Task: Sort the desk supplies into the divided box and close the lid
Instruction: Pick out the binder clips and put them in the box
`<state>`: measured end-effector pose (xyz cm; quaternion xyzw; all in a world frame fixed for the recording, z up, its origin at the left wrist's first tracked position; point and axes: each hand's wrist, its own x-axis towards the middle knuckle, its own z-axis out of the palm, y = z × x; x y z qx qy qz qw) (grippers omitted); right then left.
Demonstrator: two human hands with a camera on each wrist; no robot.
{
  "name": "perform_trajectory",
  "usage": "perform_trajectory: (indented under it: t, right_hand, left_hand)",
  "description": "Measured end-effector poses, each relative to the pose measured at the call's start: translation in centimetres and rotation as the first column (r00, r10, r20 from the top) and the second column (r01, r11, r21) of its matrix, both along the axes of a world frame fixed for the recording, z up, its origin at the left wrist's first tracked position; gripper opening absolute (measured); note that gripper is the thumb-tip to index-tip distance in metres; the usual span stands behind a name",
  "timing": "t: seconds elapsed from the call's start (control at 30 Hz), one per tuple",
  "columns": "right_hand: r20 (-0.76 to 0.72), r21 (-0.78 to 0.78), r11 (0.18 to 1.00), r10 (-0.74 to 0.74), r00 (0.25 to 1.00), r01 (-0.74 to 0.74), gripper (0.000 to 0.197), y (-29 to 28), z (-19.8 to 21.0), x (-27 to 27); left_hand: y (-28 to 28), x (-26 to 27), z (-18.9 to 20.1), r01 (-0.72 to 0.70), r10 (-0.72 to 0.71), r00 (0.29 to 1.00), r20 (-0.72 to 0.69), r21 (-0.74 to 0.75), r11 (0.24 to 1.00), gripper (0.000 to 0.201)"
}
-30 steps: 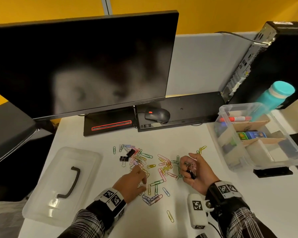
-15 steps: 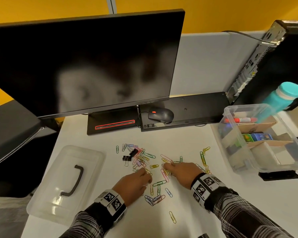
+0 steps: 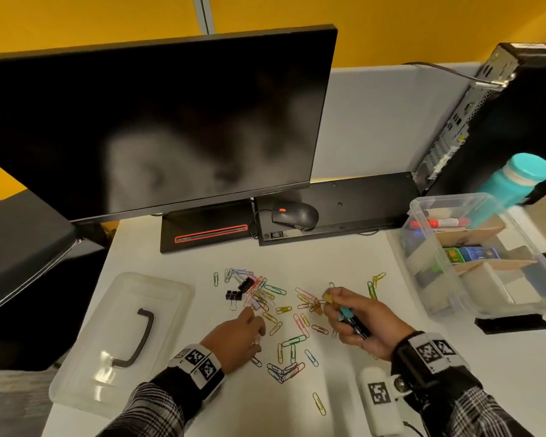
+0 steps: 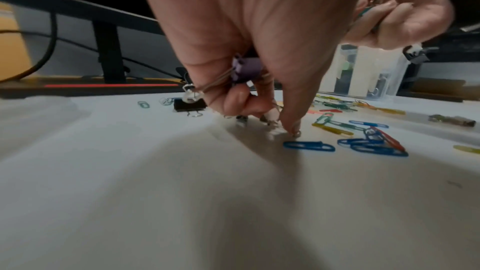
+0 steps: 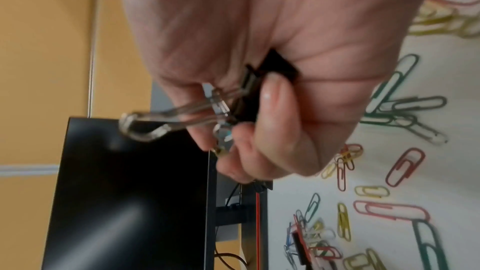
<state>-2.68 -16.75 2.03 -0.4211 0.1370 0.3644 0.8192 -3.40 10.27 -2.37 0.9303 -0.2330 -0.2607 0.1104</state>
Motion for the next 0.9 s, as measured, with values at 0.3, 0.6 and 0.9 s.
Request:
perform_trajectory:
  t: [0.3, 0.6, 0.9]
  right_hand:
    - [0.042, -0.175, 0.985, 0.009, 0.999, -0.001, 0.031, 2.6, 0.6, 1.2]
    - [0.099, -0.962, 0.219, 0.835, 0.541, -0.161, 0.022, 8.7, -1.3, 1.1]
    - [-0.023, -0.988, -0.041, 0.992, 0.124, 0.151, 0.030, 14.6, -3.2, 1.7]
  left_hand:
    - [1.0, -1.1, 0.3, -0.231, 0.216, 0.973, -0.086, -0.243, 0.942, 0.011]
    - [4.9, -1.9, 1.0, -0.576, 0.591, 0.797, -0.128, -0.456, 0.678, 0.019]
    - [6.4, -1.3, 1.0, -0.748, 0.825, 0.556, -0.104, -0.494, 0.443, 0.028]
